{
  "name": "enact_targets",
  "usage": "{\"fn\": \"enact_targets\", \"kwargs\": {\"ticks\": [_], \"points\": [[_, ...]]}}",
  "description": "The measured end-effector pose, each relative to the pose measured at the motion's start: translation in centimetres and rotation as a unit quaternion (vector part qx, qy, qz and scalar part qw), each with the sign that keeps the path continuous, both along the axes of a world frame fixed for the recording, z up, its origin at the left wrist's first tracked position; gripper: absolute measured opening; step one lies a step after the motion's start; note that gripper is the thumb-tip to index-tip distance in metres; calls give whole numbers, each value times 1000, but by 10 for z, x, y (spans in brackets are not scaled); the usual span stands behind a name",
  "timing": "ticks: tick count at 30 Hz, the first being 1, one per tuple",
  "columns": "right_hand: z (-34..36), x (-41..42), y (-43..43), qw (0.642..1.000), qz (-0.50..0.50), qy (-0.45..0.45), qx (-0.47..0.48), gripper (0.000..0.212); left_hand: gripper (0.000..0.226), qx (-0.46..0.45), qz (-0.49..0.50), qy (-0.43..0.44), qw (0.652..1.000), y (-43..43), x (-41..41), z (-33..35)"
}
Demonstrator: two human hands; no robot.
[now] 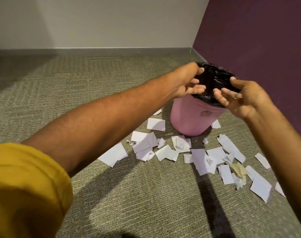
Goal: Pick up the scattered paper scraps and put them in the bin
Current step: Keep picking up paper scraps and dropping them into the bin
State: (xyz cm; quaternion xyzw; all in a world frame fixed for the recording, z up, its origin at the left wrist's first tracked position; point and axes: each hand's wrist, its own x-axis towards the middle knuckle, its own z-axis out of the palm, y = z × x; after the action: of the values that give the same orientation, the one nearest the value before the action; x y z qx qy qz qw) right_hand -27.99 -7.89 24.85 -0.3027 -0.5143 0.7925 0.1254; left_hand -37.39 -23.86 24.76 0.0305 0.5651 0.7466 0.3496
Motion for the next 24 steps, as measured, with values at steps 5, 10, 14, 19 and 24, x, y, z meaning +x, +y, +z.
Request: {"fn": "enact_targets", "kwargs": {"ticks": [5, 10, 14, 19, 24], "points": [[-4, 9, -15, 1000, 24, 6, 12, 7, 25, -17, 13, 12, 1000, -34, -1, -11], [-24, 14, -49, 996, 94, -2, 0, 17, 16, -110, 13, 29, 993, -75, -5, -35], [-54, 13, -81, 991, 126, -21, -29, 16, 13, -178, 5, 23, 984, -111, -1, -57], [-105, 9, -117, 986, 147, -70, -43, 15, 19, -292, -55, 55, 953, -164, 0, -101], [-153, 13, -160, 975, 185, -120, -37, 7, 21, -486, -134, 223, 834, -233, 3, -150]]}}
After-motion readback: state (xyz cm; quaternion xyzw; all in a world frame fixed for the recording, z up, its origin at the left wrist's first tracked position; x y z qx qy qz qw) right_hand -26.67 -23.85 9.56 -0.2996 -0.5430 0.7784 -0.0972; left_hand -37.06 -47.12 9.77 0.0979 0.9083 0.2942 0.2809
